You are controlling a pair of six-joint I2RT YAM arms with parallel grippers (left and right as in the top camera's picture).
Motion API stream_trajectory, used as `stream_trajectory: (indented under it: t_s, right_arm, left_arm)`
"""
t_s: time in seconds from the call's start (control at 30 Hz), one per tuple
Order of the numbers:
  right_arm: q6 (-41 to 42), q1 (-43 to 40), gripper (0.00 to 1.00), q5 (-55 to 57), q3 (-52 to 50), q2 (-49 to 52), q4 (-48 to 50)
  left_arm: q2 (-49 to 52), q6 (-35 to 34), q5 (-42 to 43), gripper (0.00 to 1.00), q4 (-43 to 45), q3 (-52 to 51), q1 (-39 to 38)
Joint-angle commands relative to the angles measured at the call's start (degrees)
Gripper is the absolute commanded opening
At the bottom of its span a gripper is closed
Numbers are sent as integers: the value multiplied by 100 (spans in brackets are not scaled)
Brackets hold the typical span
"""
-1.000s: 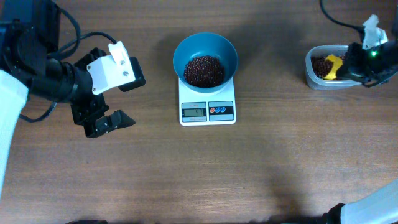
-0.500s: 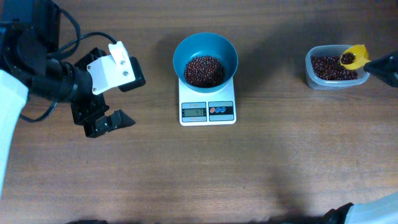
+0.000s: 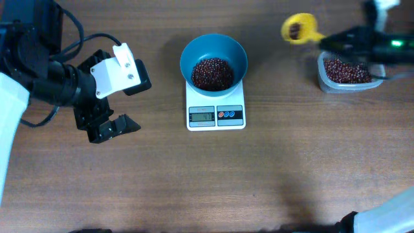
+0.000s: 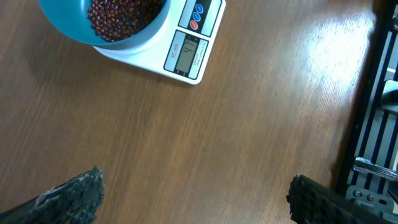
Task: Scoop item into bowl and weigh 50g on scale
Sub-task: 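Lift the scoop and carry it over the teal bowl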
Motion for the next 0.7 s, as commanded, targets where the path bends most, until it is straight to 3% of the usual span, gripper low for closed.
stream_trajectory:
  t_s: [0.0, 0.27, 0.37, 0.57, 0.67]
  right_arm:
    - [90, 748, 4, -297, 201, -70, 319]
    - [-107, 2308, 4, 1652, 201, -68, 896]
    - [-107, 2623, 4, 2253, 201, -68, 1071]
    - [61, 2747, 4, 2280, 466, -120, 981]
    - [-157, 2931, 4, 3493, 509, -122, 931]
  left_arm:
    - [-24, 92, 20, 99, -7, -26, 39]
    - [-24, 92, 20, 99, -7, -26, 39]
    - [-24, 92, 20, 99, -7, -26, 39]
    - [-24, 92, 20, 99, -7, -26, 39]
    - [-24, 92, 20, 99, -7, -26, 39]
